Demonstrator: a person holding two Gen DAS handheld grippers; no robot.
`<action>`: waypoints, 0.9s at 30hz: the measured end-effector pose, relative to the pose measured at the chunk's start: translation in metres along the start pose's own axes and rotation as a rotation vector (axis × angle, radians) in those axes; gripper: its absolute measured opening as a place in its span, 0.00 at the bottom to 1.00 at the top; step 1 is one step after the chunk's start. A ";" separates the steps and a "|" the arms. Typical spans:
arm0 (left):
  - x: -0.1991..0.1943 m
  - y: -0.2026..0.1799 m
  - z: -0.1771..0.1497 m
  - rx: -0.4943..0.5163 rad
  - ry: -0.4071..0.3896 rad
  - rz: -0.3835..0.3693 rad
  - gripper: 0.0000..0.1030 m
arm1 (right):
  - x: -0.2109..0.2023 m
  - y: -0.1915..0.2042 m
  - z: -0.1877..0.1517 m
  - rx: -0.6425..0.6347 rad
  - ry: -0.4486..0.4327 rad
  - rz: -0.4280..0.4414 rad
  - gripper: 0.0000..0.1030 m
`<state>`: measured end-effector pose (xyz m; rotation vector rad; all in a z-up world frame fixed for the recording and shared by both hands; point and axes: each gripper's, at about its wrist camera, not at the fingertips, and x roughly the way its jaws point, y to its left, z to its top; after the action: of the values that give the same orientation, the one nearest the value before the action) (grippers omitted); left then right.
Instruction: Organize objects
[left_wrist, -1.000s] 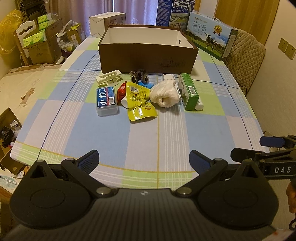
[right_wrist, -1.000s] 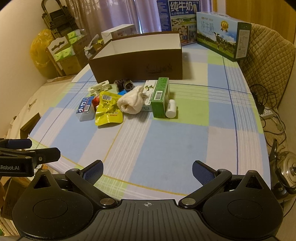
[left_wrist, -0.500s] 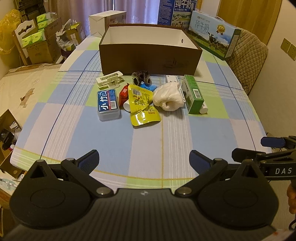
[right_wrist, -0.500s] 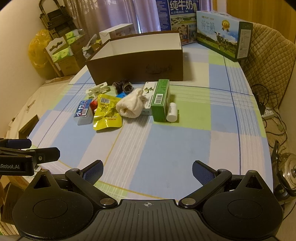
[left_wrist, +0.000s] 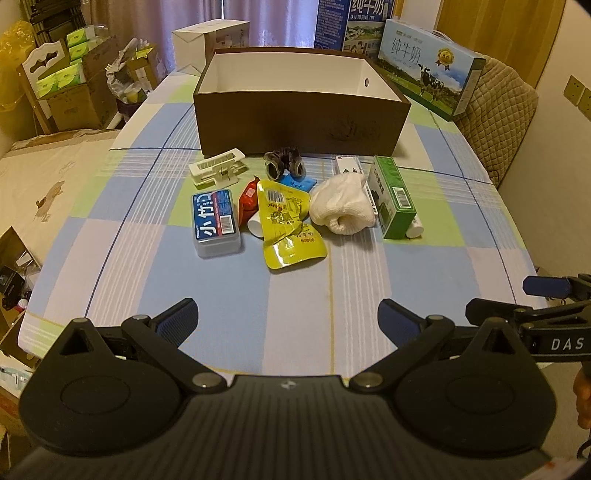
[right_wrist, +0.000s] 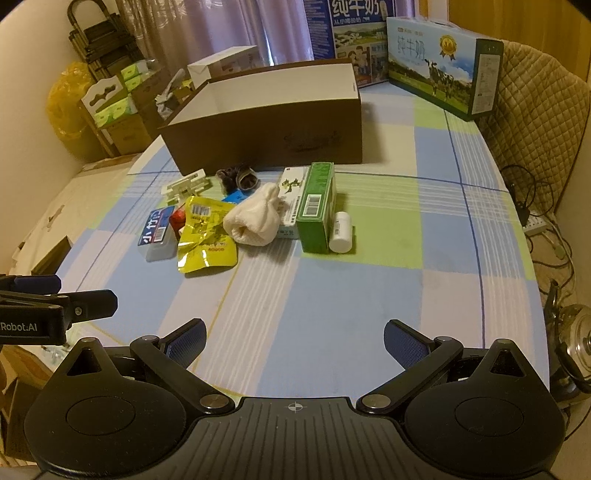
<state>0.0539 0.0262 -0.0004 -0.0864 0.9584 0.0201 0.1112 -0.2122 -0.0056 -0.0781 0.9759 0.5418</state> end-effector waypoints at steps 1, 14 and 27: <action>0.001 0.000 0.002 0.000 0.001 0.000 0.99 | 0.001 -0.001 0.001 0.002 0.001 0.000 0.98; 0.024 0.002 0.025 0.002 0.018 0.009 0.99 | 0.020 -0.011 0.022 0.004 0.020 0.007 0.98; 0.049 0.020 0.051 -0.007 0.020 0.058 0.99 | 0.045 -0.025 0.043 0.036 0.019 0.014 0.97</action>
<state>0.1227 0.0491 -0.0129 -0.0654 0.9805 0.0766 0.1754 -0.2025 -0.0217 -0.0441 1.0047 0.5368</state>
